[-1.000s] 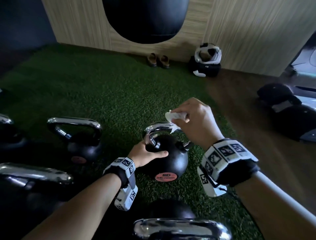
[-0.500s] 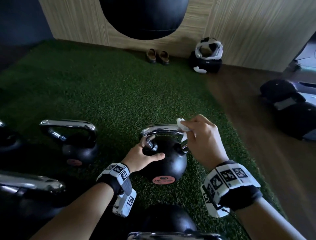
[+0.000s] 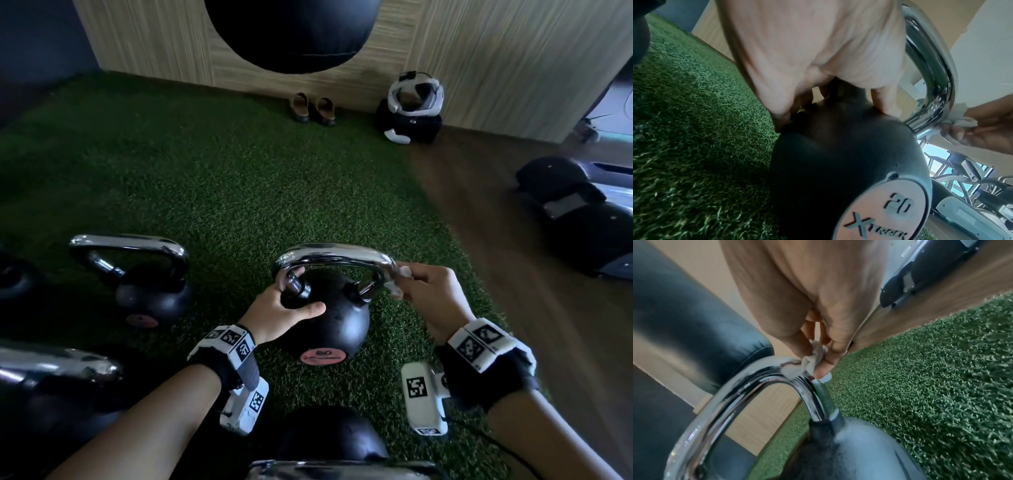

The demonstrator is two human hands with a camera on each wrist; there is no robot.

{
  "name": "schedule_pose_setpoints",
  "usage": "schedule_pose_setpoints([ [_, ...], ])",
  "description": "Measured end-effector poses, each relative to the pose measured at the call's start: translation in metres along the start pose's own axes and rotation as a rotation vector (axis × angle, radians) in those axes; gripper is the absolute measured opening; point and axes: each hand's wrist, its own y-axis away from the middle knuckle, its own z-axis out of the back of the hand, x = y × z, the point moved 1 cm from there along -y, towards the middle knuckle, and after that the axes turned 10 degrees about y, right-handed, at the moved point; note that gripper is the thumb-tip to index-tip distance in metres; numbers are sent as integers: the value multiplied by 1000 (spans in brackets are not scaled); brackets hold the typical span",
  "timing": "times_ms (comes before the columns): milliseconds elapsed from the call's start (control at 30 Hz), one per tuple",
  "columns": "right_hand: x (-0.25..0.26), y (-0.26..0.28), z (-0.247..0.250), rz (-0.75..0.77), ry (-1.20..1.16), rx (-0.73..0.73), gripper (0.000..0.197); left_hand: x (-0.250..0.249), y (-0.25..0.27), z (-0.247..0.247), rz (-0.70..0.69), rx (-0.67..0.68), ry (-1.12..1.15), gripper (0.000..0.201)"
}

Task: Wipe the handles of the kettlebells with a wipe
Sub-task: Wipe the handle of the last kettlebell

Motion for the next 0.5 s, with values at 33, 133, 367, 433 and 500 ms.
schedule_pose_setpoints([
  [33,-1,1,0,6,-37,25,6,-1,1,0,-2,0,1,84],
  [133,-6,2,-1,-44,-116,49,13,0,2,-1,2,0,8,84],
  [367,-44,-5,-22,-173,170,248,7,-13,13,0,44,-42,-73,75],
  [433,-40,1,-17,-152,213,279,5,-20,19,3,89,-49,-158,64],
  [500,-33,8,-7,-111,242,345,7,-29,26,10,154,-22,-335,56],
])
